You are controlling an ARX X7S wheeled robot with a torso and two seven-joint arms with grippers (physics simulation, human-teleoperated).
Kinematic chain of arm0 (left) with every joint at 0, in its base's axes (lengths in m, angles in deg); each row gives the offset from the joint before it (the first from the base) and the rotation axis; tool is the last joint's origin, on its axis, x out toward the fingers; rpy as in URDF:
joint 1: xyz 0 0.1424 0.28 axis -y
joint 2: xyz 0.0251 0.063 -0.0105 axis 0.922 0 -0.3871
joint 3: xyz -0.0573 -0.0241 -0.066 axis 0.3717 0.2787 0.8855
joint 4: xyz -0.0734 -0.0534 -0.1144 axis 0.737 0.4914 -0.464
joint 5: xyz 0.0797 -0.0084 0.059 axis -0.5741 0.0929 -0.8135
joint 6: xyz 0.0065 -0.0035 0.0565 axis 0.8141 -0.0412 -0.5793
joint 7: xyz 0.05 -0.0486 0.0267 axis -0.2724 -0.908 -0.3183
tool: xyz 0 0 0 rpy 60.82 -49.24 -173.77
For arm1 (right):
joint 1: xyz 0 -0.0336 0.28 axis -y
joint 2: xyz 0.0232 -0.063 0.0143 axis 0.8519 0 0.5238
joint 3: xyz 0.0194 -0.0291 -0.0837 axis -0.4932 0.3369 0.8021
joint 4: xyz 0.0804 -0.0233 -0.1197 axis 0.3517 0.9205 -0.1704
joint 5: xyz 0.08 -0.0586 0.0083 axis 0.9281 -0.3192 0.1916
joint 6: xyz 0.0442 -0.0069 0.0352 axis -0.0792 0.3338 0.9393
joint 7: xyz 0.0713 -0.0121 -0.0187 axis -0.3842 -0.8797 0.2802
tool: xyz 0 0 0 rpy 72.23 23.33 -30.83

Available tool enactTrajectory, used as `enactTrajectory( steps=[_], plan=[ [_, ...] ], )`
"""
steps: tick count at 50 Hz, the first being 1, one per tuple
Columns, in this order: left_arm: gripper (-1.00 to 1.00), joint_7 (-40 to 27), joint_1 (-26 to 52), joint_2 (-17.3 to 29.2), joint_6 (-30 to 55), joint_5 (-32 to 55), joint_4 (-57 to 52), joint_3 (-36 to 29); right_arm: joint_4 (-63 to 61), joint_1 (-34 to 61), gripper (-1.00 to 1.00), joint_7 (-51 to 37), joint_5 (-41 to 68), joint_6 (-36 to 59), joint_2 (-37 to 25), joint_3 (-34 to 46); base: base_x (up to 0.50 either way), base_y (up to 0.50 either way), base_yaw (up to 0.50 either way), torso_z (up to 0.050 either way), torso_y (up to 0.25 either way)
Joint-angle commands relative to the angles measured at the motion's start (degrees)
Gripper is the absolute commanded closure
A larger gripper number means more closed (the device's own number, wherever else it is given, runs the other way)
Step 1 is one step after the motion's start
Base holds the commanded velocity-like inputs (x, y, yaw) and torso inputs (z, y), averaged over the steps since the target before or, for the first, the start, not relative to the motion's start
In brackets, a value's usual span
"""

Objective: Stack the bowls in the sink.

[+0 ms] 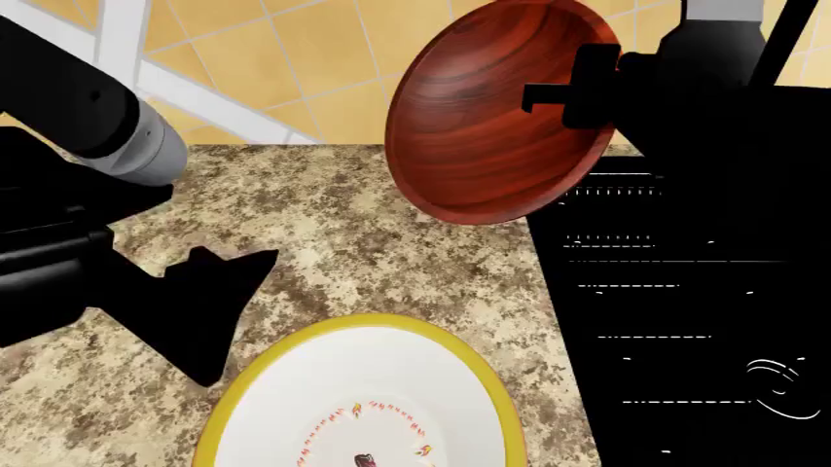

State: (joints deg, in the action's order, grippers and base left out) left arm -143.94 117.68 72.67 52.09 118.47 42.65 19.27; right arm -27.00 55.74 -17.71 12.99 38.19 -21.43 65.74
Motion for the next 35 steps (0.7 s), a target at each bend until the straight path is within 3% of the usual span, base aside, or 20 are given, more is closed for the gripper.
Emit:
enactTrajectory(
  steps=[1,14,35],
  plan=[
    [-1.0,-3.58,4.59,-0.22,0.92,7.44,1.2,-8.56,0.03,-0.71,1.0,0.41,-1.57,-0.56,-0.16,-0.53,0.0,0.0,0.0,0.0,0.0],
    [-1.0,-5.98,6.58,-1.45,3.03,9.43,1.56,-15.0,-0.12,-2.03,1.0,0.66,-2.11,-1.25,-0.23,-0.36,0.0,0.0,0.0,0.0,0.0],
    [-1.0,-4.42,3.2,-2.95,3.19,8.5,0.97,-19.1,-0.35,-3.7,1.0,1.22,-2.86,-2.01,-0.65,-0.16,0.0,0.0,0.0,0.0,0.0]
  ],
)
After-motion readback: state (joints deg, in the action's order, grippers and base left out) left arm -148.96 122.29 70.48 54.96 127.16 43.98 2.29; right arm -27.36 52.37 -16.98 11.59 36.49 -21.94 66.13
